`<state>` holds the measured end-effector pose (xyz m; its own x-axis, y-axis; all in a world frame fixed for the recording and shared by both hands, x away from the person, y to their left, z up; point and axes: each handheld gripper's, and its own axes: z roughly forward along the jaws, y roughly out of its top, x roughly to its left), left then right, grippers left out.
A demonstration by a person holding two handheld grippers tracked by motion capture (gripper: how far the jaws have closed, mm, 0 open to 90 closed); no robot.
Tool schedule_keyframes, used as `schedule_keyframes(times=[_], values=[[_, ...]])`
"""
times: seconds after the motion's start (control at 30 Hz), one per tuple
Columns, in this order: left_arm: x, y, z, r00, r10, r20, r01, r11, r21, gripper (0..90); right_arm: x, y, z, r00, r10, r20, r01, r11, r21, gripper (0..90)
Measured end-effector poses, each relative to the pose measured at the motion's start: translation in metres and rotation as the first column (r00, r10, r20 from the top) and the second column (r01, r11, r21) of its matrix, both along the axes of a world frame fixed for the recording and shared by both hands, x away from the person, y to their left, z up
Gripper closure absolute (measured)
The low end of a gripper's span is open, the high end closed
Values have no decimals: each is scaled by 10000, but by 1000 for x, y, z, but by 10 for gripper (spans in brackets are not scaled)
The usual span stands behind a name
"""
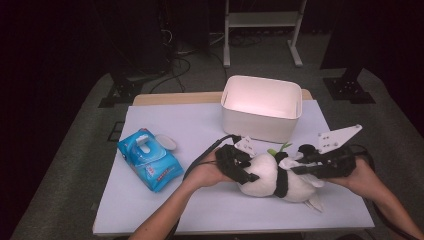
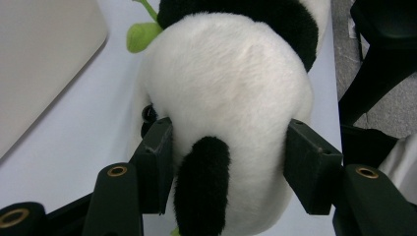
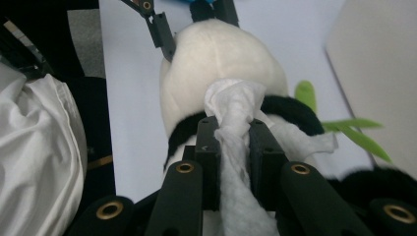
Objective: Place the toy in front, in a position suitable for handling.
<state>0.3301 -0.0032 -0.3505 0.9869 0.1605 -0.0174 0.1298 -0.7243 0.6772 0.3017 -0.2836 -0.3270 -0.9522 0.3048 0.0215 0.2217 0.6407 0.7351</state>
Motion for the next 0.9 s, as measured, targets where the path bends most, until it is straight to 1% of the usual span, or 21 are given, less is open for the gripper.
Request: schedule_keyframes(times=[0.1,0.2,0.27,0.33,0.4,0.5,0.6,0.67,0.77,0.83,0.9], values=[[0,-2,2,10000,-52,83,52,10000,45,415,6,16,-3,9993,361,-59,-362,9993,-126,771],[0,0,0,9999,48,136,-50,9999,162,414,10,29,-6,9979,636,-98,-639,9973,-354,771],[1,3,-1,10000,37,73,-37,10000,14,414,10,31,-6,9977,664,-102,-668,9968,-447,771],[1,4,-2,10000,47,76,-46,10000,-57,414,8,28,-3,9980,633,-37,-634,9964,-560,773],[1,4,-2,10000,16,74,-15,10000,-89,413,6,21,-1,9989,473,29,-471,9969,-632,773],[1,3,-1,10000,-12,86,13,9999,-154,408,1,8,1,9998,203,51,-200,9982,-568,774],[0,1,0,10000,-50,-4,50,9994,-342,384,-2,-5,-1,10000,-66,24,66,9995,-308,776],[1,1,2,9999,-134,-50,131,9986,-509,349,-2,-12,-4,9996,-204,-176,203,9998,-53,777],[2,3,4,9999,-129,-114,121,9978,-653,305,-2,-20,-8,9990,-336,-279,341,9992,197,778],[3,4,4,9999,-106,-128,98,9979,-633,279,-3,-24,-9,9987,-422,-297,430,9987,267,779],[3,4,3,9997,-161,-158,152,9985,-525,264,-4,-28,-10,9986,-460,-263,469,9983,343,779]])
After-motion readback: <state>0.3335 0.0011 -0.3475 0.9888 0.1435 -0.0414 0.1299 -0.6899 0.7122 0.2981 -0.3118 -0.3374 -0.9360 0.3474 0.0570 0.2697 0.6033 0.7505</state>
